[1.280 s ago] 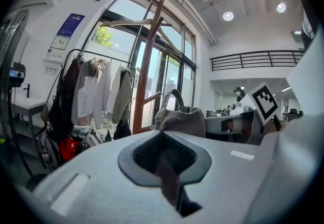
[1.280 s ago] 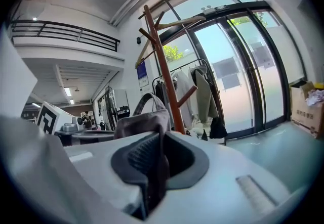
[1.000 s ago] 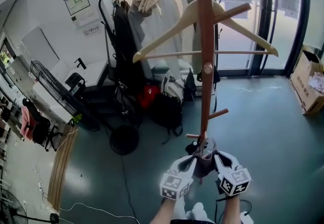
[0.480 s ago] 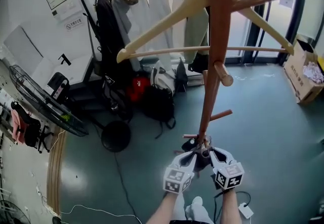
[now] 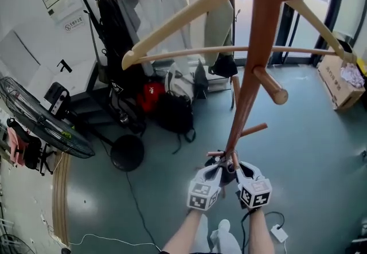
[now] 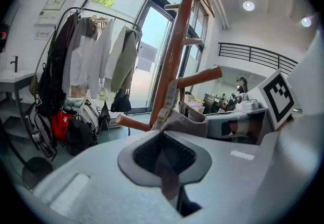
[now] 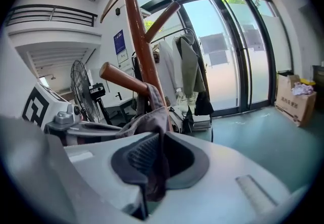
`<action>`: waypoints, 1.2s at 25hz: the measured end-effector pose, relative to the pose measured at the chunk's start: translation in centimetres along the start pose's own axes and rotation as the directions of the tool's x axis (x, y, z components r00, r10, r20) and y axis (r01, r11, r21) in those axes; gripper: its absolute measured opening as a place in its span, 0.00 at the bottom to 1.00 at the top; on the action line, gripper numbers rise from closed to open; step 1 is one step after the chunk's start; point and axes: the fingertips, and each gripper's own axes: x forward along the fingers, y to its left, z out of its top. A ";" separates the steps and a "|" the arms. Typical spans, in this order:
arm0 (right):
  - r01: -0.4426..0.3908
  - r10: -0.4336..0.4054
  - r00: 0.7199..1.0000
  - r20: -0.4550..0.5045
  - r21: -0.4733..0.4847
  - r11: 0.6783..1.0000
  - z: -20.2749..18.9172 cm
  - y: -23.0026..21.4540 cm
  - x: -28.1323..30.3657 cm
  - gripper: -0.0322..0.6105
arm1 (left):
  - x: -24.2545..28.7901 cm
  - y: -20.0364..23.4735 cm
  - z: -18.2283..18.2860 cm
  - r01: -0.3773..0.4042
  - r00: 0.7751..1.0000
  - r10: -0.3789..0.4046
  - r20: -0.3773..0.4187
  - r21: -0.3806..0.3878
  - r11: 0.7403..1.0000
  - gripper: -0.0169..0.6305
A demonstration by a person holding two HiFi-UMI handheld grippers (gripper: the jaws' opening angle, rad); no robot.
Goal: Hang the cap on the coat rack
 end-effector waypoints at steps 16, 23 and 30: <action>0.059 -0.054 0.985 0.162 -0.026 0.998 4.9 -1.8 -3.8 0.17 | -3.4 0.1 5.7 -0.097 0.976 0.086 0.202 0.048 0.994 0.09; -0.011 0.026 0.957 0.290 -0.053 0.999 9.7 0.5 -8.0 0.05 | -7.4 -1.5 10.4 -0.226 0.912 0.201 0.357 0.029 0.974 0.05; 0.014 0.027 0.936 0.351 -0.114 0.993 12.6 2.7 -11.8 0.06 | -11.9 -3.0 11.4 -0.345 0.848 0.299 0.437 0.028 0.938 0.04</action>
